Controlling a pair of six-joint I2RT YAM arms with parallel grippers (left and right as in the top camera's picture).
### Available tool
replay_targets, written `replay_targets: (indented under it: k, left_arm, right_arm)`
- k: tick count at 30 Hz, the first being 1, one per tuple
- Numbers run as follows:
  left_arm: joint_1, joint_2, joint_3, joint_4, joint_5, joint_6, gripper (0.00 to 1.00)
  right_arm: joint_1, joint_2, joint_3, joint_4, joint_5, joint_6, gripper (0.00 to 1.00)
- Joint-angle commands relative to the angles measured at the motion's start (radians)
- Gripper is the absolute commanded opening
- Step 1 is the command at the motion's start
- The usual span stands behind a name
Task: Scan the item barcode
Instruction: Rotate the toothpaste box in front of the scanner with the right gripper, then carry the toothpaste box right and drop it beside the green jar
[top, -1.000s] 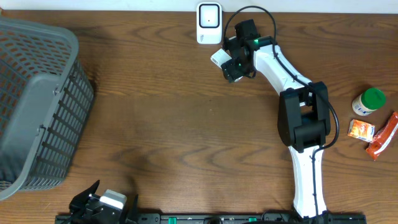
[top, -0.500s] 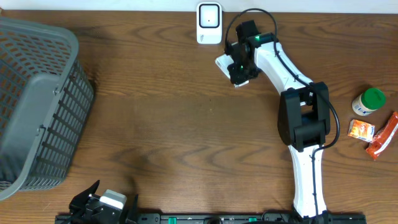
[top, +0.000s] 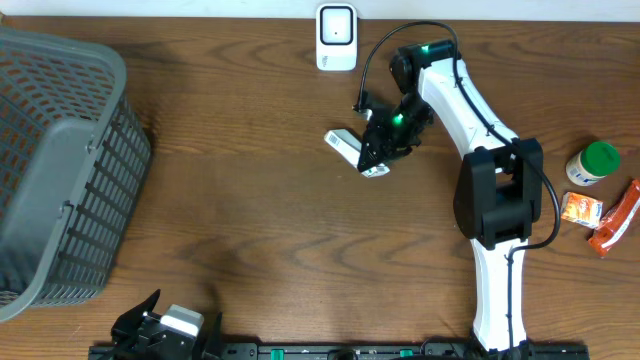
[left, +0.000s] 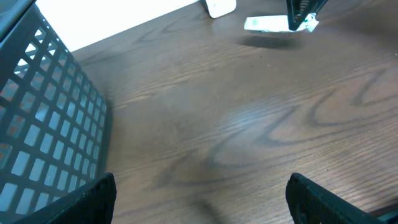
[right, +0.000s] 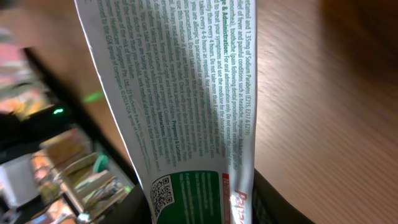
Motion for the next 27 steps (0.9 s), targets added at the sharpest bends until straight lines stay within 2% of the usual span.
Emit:
replay_targets:
  k: [1, 5, 6, 7, 9, 12, 18, 19, 27]
  left_arm:
    - [0.004, -0.006, 0.005, 0.003, 0.015, 0.006, 0.86]
    - [0.004, -0.006, 0.005, 0.003, 0.015, 0.006, 0.86]
    - [0.004, -0.006, 0.005, 0.003, 0.015, 0.006, 0.86]
    - [0.004, -0.006, 0.005, 0.003, 0.015, 0.006, 0.86]
    - [0.004, -0.006, 0.005, 0.003, 0.015, 0.006, 0.86]
    - [0.004, -0.006, 0.005, 0.003, 0.015, 0.006, 0.86]
    - [0.004, -0.006, 0.005, 0.003, 0.015, 0.006, 0.87]
    - [0.004, -0.006, 0.005, 0.003, 0.015, 0.006, 0.86]
    - [0.004, -0.006, 0.005, 0.003, 0.015, 0.006, 0.86]
  right_arm:
    - [-0.006, -0.032, 0.018, -0.012, -0.153, -0.094, 0.32]
    - [-0.006, -0.032, 0.018, -0.005, -0.135, -0.092, 0.33]
    - [-0.006, -0.032, 0.018, 0.04, -0.076, -0.033, 0.33]
    - [-0.006, -0.032, 0.018, 0.121, 0.031, 0.097, 0.35]
    - [-0.003, -0.032, 0.021, 0.213, 0.178, 0.219, 0.37]
    - [-0.002, -0.032, 0.025, 0.303, 0.296, 0.277, 0.38]
    - [0.011, -0.032, 0.073, 0.482, 0.447, 0.297, 0.4]
    - [0.019, -0.032, 0.09, 0.53, 0.541, 0.337, 0.4]
    - [0.082, -0.032, 0.109, 0.759, 0.824, 0.323, 0.33]
